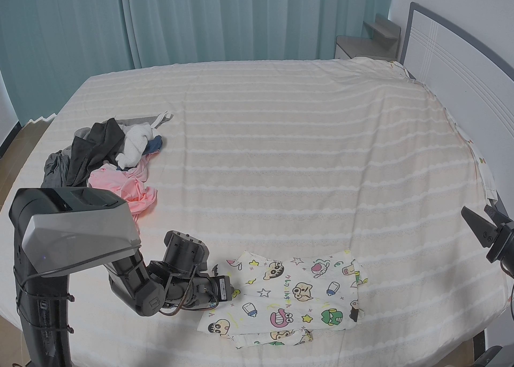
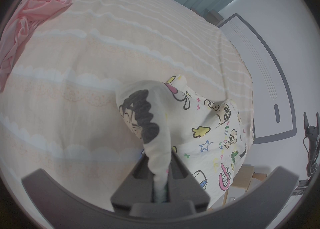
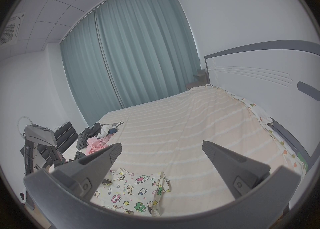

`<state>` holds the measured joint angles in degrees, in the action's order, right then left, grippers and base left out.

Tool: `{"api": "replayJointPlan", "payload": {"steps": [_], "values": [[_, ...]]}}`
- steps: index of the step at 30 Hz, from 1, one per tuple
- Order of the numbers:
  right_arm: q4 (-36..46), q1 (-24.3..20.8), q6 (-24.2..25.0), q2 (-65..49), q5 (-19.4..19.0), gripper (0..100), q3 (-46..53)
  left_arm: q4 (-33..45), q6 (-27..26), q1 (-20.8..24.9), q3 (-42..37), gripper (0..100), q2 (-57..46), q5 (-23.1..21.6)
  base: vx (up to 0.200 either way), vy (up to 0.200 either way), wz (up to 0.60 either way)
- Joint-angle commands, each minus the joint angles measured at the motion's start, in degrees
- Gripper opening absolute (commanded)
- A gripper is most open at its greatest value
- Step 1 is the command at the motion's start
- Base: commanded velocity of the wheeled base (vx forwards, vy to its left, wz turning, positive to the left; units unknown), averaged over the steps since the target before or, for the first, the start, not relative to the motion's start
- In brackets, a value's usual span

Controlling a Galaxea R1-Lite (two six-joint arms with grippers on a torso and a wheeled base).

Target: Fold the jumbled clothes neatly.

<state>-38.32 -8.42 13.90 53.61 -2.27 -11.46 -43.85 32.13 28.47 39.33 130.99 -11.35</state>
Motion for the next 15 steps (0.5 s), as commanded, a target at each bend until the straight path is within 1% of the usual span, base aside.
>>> {"api": "replayJointPlan", "payload": {"steps": [1,2,4,6,9,11,12,13,15], "values": [[0.0,0.0,0.1,0.6,-0.1,100,0.3,0.0,0.0,-0.9,-1.4,0,-2.3,0.3,0.0,0.0,0.0],[0.0,0.0,0.1,0.6,-0.1,100,0.3,0.0,0.0,-1.0,-1.5,0,-2.7,0.3,0.0,0.0,0.0],[0.0,0.1,0.3,0.7,-0.8,100,0.3,0.1,0.0,-4.4,-3.4,0,-6.8,-0.2,0.0,0.0,0.0],[0.0,0.1,0.3,0.6,-1.1,100,0.3,0.1,0.0,-5.2,-4.2,0,-8.0,-0.3,0.0,0.0,0.0],[0.1,0.2,0.3,0.7,-1.2,100,0.4,-0.1,-0.2,-8.9,-8.3,0,-11.9,-1.7,0.0,0.0,0.0],[0.1,0.2,0.4,0.8,-1.3,100,0.5,-0.1,-0.3,-13.3,-11.1,0,-15.1,-3.7,0.0,0.0,0.0],[0.1,0.2,0.4,0.8,-1.3,100,0.5,-0.1,-0.3,-13.3,-11.1,0,-15.1,-3.7,0.0,0.0,0.0],[0.2,0.2,0.5,0.9,-1.3,100,0.6,-0.1,-0.3,-16.9,-13.1,0,-17.5,-5.6,0.0,0.0,0.0],[0.3,0.2,0.5,1.1,-1.3,100,0.6,-0.1,-0.6,-22.0,-16.6,0,-20.7,-8.3,0.0,0.0,0.0]]}}
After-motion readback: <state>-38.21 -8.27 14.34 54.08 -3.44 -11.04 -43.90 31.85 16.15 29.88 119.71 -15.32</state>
